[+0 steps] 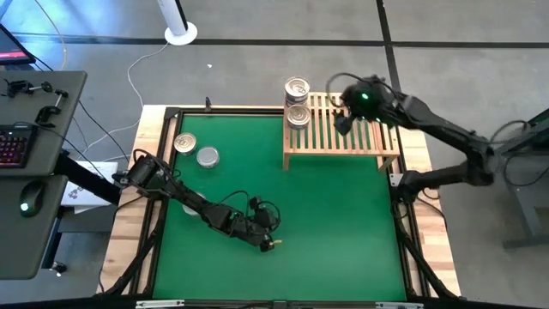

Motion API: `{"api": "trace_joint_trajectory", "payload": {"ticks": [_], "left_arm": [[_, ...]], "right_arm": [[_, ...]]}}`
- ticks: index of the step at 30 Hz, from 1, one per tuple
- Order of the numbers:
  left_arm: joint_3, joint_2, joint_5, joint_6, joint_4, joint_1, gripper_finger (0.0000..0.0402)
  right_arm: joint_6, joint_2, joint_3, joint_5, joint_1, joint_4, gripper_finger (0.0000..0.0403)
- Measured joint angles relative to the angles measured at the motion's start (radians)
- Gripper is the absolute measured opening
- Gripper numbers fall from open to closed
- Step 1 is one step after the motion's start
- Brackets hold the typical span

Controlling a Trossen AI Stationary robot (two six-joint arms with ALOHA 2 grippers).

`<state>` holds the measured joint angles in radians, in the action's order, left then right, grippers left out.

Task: Stack canned seafood by type on shelf
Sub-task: Adjust the stacked green tuna cans on the shelf

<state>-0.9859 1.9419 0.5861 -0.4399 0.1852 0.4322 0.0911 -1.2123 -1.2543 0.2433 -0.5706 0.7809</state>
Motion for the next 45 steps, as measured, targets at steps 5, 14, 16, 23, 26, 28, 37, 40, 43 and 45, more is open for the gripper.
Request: {"api": "trace_joint_trajectory", "payload": {"ticks": [5, 14, 16, 23, 26, 28, 37, 40, 43, 45], "left_arm": [[0.0, 0.0, 0.0, 0.0, 0.0, 0.002, 0.0], [0.0, 0.0, 0.0, -0.001, 0.0, 0.002, 0.0], [0.0, 0.0, 0.0, -0.002, 0.0, 0.002, 0.0], [0.0, 0.0, 0.0, -0.002, 0.0, 0.002, 0.0], [0.0, 0.0, 0.0, -0.002, 0.0, 0.002, 0.0], [0.0, 0.0, 0.0, -0.002, 0.0, 0.002, 0.0], [0.0, 0.0, 0.0, -0.002, -0.001, 0.002, 0.0], [0.0, 0.0, 0.0, -0.002, -0.001, 0.003, 0.0], [0.0, 0.0, 0.001, -0.002, -0.001, 0.006, 0.0], [0.0, 0.0, 0.001, -0.002, -0.002, 0.008, 0.0]], "right_arm": [[0.048, -0.172, -0.194, 0.029, -0.069, 0.177, 0.0234], [0.094, -0.407, -0.394, -0.011, -0.15, 0.353, 0.0044], [0.102, -0.441, -0.417, -0.011, -0.15, 0.362, 0.0013], [0.094, -0.518, -0.461, 0.082, -0.15, 0.435, 0.0012], [0.093, -0.52, -0.461, 0.102, -0.156, 0.465, 0.0003], [0.089, -0.521, -0.46, 0.102, -0.161, 0.481, 0.0003], [0.058, -0.52, -0.459, 0.102, -0.195, 0.557, 0.0001], [0.058, -0.52, -0.459, 0.106, -0.197, 0.565, 0.0001], [0.059, -0.52, -0.459, 0.106, -0.197, 0.569, 0.0001], [0.059, -0.52, -0.459, 0.119, -0.199, 0.579, 0.0001]]}}
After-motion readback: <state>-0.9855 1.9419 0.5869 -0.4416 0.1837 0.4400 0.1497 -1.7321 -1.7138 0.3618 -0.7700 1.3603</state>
